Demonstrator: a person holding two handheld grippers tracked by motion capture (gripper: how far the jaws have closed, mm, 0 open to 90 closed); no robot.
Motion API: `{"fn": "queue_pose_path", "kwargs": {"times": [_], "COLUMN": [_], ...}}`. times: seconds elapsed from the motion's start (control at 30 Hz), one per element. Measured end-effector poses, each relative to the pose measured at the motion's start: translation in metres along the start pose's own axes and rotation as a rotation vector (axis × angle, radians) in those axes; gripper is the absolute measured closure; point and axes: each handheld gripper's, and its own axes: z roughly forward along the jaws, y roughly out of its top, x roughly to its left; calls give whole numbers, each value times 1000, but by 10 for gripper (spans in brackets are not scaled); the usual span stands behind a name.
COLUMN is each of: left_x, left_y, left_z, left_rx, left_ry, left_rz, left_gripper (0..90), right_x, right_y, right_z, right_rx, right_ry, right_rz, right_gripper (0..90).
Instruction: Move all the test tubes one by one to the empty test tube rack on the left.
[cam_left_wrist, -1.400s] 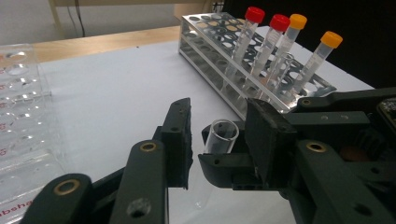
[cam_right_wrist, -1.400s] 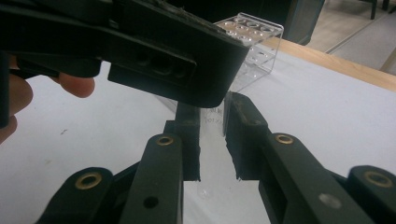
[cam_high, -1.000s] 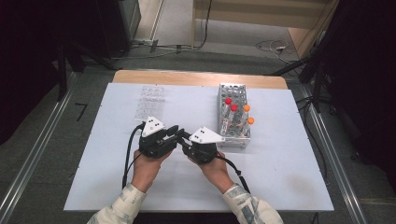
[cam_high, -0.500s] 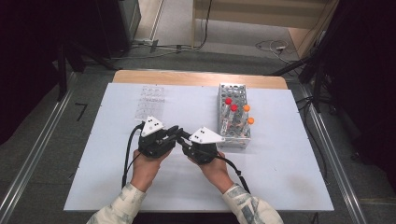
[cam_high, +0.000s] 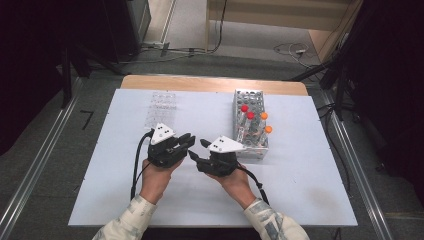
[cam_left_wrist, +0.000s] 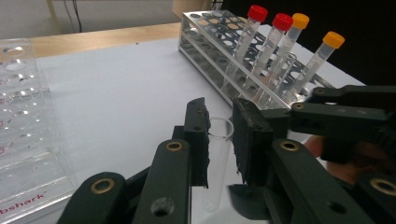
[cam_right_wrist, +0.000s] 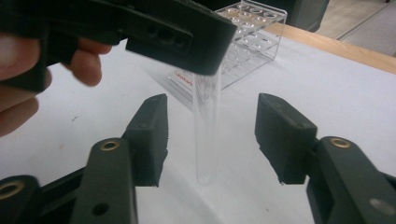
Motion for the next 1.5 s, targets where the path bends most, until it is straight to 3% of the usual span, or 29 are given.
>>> {"fn": "queue_pose_path", "kwargs": {"times": [0.2, 0.57, 0.9, 1.23, 1.5], "left_x": [7, 18, 28, 49, 65], "left_y": [6, 29, 49, 57, 65], "left_z": [-2, -6, -10, -9, -10], "left_rx": [-15, -42, -72, -83, -103], "left_ry": [6, 48, 92, 166, 213], "left_rz": [-25, -27, -20, -45, -62], "left_gripper": [769, 769, 769, 769, 769], "right_x": [-10, -24, -40, -52, -57], "right_y": [-3, -21, -35, -41, -43], "right_z": [-27, -68, -93, -115, -121], "right_rx": [21, 13, 15, -3, -8], "right_ry": [-3, -32, -68, -111, -126], "right_rz": [-2, 14, 37, 59, 67], "right_gripper": [388, 366, 358, 359, 359]}}
